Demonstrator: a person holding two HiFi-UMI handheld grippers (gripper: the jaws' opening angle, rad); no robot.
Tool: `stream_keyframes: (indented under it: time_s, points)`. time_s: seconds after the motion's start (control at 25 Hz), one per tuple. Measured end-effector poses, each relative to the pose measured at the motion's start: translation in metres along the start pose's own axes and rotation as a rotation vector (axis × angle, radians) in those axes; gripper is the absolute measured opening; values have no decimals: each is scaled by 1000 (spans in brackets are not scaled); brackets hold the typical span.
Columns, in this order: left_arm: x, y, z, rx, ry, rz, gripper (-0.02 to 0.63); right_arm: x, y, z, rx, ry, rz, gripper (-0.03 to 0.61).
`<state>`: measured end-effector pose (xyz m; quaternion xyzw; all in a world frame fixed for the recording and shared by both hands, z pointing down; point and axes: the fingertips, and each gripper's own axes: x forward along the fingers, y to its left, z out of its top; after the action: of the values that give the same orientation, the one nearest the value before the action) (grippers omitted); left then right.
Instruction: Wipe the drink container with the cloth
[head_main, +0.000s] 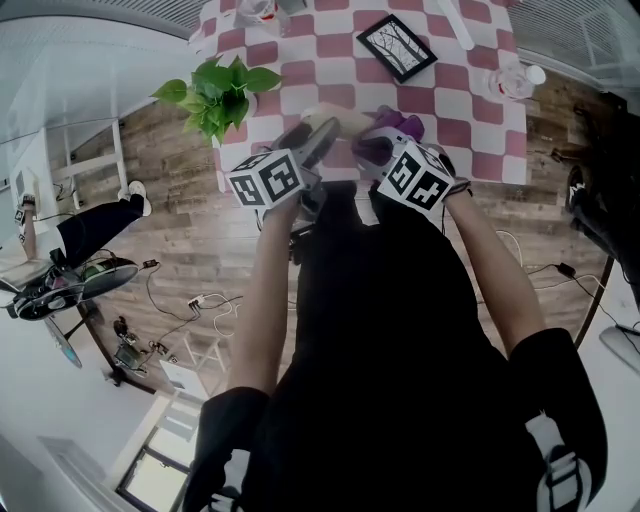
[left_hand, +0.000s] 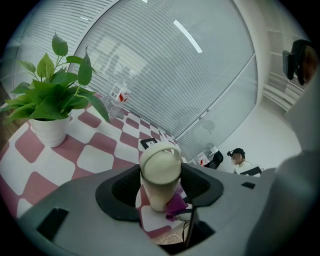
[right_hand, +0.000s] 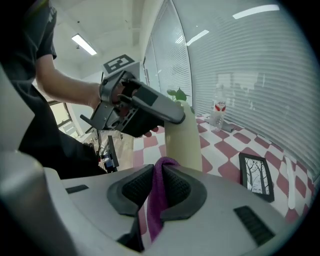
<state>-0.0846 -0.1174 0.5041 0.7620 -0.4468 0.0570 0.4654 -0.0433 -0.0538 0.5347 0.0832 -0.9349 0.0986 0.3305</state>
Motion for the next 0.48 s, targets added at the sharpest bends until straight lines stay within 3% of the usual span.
stream_keyframes:
  time_s: [0.32,0.48]
  points:
    - [-1,-1,-2,8,1,9,267,10,10,-37,25,71,38,61]
    - [2,-1,1,14,-7,6,267,4,2,-31,50,41,21,61]
